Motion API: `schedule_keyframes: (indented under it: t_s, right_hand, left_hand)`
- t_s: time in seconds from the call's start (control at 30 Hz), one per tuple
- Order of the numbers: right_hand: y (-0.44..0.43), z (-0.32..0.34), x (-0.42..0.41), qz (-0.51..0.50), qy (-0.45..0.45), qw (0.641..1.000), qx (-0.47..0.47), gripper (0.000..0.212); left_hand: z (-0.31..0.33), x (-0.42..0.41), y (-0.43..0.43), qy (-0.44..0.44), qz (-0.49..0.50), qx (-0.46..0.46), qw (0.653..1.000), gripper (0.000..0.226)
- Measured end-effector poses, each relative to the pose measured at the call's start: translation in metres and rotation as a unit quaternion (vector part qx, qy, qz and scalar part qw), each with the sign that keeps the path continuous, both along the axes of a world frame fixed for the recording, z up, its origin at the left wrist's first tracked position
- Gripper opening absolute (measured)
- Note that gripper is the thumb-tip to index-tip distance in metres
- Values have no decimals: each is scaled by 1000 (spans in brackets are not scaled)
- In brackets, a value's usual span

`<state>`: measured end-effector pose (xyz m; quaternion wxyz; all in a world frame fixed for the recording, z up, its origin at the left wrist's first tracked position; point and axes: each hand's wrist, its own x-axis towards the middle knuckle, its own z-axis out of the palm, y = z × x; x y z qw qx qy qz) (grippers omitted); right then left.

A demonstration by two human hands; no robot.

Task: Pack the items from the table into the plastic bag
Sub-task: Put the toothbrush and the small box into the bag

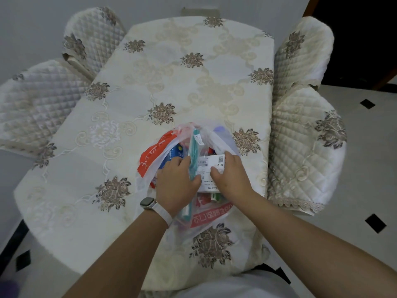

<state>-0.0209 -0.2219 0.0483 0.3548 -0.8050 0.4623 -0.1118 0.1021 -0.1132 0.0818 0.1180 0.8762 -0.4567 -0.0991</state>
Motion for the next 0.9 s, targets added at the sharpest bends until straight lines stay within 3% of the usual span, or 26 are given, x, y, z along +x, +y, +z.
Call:
schedule_keyframes:
  t_s: [0.2, 0.4, 0.47, 0.53, 0.63, 0.9]
  right_hand:
    - [-8, 7, -19, 5, 63, 986, -152, 39]
    - [-32, 4, -30, -14, 76, 994, -74, 46]
    - [-39, 4, -25, 11, 72, 995, -64, 34]
    - [-44, 6, -17, 19, 70, 995, -66, 17]
    - [-48, 16, -9, -2, 39, 997, -67, 29]
    - [-31, 40, -29, -63, -75, 993, -64, 25]
  left_hand:
    - [-8, -13, 7, -13, -14, 6, 1000, 65]
    - [-6, -20, 7, -46, -76, 63, 994, 104]
    - [-9, -23, 8, -52, -95, 64, 992, 108]
    - [-12, -24, 8, -56, -106, 55, 991, 106]
    - [-13, -22, 8, -59, -119, 48, 990, 94]
    - [-6, -20, 10, -57, -168, 31, 984, 67]
